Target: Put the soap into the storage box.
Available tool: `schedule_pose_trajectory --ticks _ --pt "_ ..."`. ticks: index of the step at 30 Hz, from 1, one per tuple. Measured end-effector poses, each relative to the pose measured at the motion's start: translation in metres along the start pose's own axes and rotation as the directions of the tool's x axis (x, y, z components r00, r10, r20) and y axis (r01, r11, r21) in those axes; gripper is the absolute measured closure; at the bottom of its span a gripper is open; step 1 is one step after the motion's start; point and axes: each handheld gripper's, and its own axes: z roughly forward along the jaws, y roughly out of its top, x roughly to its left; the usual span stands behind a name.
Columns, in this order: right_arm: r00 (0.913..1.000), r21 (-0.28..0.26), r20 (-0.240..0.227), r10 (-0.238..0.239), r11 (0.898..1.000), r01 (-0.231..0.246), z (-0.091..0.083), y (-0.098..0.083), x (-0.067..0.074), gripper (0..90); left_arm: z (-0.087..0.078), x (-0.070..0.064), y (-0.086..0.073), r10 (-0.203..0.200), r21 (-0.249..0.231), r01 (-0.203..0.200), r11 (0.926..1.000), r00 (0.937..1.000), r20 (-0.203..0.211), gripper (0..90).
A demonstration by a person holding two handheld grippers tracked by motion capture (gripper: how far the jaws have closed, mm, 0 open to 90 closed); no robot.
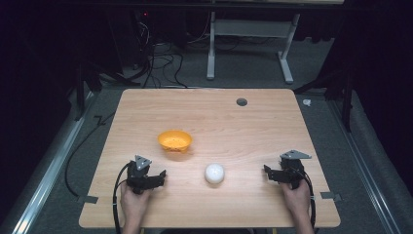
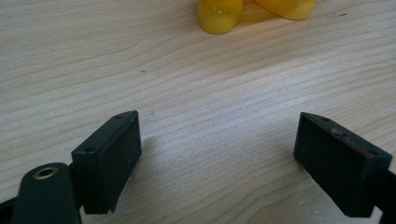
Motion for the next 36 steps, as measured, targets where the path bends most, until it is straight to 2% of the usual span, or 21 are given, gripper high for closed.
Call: schedule_pose_trajectory --ticks 25,35,36 --pt "1.0 0.0 0.0 0.0 1.0 0.0 0.0 0.0 0.0 20.3 0.0 0.0002 0.0 -0.003 0.0 0.003 1.0 1.0 0.004 15.4" --pt "1.0 0.0 0.001 0.004 1.0 -0.004 0.0001 0.0002 0.0001 20.3 -0.002 -0.0031 -0.0015 -0.025 0.001 0.025 0.9997 0.9996 -0.014 15.3" --pt "1.0 0.0 0.001 0.003 1.0 -0.003 0.0001 0.0002 0.0001 20.4 -0.0022 -0.0028 -0.0007 -0.026 0.002 0.026 0.9996 0.9996 -0.002 15.6"
